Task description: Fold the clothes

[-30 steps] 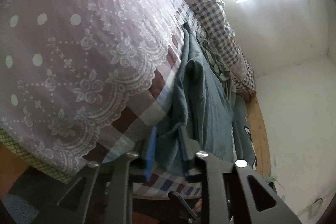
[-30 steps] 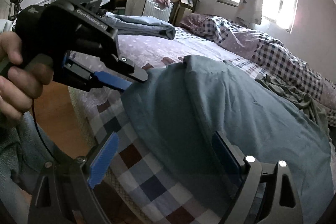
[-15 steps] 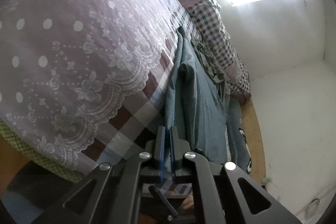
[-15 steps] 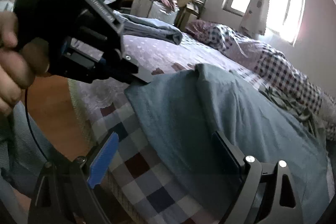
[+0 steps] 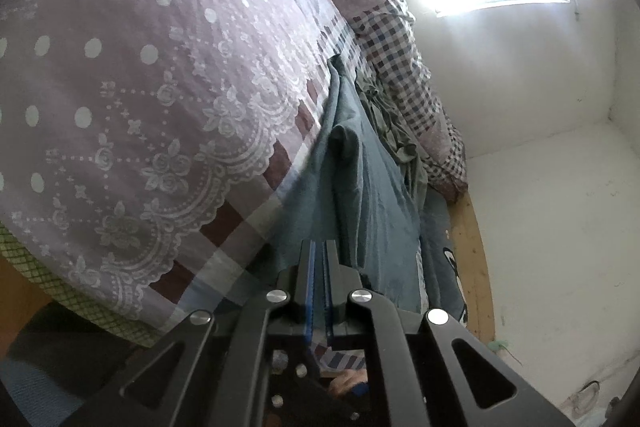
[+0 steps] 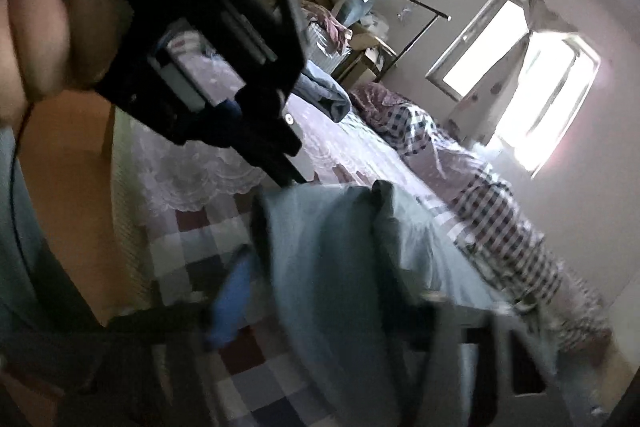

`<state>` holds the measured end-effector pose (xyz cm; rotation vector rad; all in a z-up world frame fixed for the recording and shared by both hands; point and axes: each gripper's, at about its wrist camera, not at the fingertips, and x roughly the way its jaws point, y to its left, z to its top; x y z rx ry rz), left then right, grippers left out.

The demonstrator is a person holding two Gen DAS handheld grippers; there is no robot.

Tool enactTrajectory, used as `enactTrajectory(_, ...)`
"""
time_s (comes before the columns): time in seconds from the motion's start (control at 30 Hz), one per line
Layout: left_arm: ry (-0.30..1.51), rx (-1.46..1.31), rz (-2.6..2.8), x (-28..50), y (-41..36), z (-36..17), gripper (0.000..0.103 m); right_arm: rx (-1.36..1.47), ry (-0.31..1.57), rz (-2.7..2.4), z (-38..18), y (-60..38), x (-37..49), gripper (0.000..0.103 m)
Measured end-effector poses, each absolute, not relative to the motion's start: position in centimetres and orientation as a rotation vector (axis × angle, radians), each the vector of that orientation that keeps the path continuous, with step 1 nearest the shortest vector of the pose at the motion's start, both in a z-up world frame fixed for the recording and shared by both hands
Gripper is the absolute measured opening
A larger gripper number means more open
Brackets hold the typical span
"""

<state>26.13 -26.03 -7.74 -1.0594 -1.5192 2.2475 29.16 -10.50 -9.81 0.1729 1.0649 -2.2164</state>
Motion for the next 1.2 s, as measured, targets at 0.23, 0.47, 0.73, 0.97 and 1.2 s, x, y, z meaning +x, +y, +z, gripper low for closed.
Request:
enactTrajectory(0.23, -1.564, -1.139, 2.304, 26.2, -26.8, -8.6, 0.003, 0.202, 1.13, -2.169, -11.1, -11.2, 28.8, 0.035)
enactTrajectory(0.47, -1.542, -1.253, 2.268, 25.4, -26.1, -9.8, 0.018, 0.273, 1.062, -2.181, -11.1, -10.6, 28.1, 0.036)
enactTrajectory(0.73, -1.551, -1.254, 2.207, 25.0, -25.6, -10.4, 0.054, 0.353, 0.945, -2.211, -10.2, -10.0, 26.1, 0.033)
enactTrajectory(0.97, -1.567, -1.263, 2.194, 25.1, -26.0, -10.8, 0.055, 0.341, 0.942, -2.162, -10.1, -10.1, 26.3, 0.003)
enactTrajectory(1.2, -1.578, -1.252, 2.184, 25.4, -25.9, -11.1, 0.055, 0.3, 0.91, -2.131, -9.0, -10.0, 27.5, 0.002)
